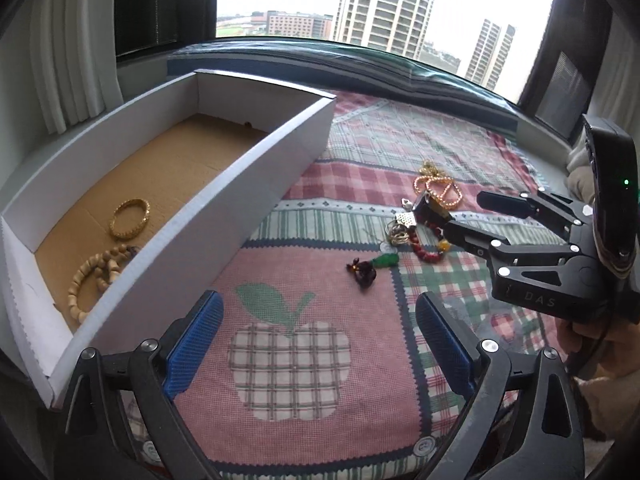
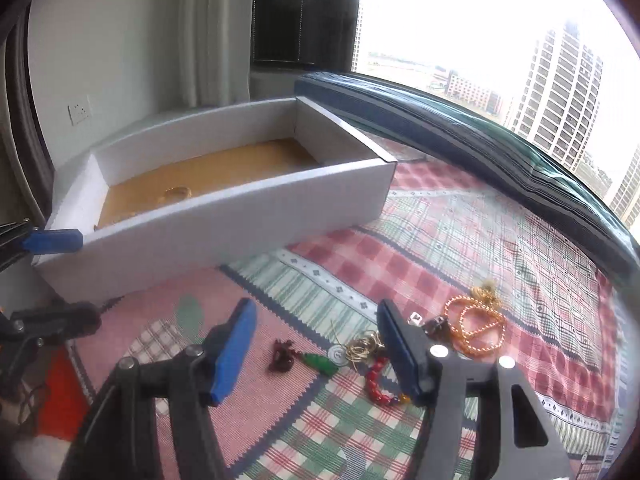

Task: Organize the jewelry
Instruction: 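Move both tools back over the remaining jewelry on the quilt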

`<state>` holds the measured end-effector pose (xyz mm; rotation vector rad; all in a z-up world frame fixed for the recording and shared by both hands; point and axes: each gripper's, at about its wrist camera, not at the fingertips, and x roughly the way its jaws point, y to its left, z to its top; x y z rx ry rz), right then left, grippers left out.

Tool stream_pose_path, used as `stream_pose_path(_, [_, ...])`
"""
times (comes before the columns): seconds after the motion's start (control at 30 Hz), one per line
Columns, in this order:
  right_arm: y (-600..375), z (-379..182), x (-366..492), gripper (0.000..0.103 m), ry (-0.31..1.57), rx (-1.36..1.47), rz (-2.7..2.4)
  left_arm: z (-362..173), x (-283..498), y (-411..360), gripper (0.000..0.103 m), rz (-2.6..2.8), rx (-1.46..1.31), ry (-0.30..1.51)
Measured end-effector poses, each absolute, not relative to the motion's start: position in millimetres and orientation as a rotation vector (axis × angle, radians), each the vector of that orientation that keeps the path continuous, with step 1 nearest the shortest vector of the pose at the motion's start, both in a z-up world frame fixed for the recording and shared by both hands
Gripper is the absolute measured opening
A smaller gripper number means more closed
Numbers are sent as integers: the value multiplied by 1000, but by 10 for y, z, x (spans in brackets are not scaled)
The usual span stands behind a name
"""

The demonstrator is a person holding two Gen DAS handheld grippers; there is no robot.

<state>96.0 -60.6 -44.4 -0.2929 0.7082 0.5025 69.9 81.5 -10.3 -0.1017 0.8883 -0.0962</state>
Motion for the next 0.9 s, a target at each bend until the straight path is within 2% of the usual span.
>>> stream_pose_path(0.23, [-1597,-936,472,64,760,-183,273,-654,732,260,97,-170,-66,963])
stream_pose_path(0.4, [-2114,-1268,203,64,811,-71,110,-830,667,33,97,-178,0,938])
stream_pose_path(0.57, [-2279,-1454,35,64,828,-63,34,-968,665,-40,97,-178,30,948])
stream_pose_path(0.9, [-2258,-1463,15,64,788,-39,35,-1122,655,20,97,-159,-1,989])
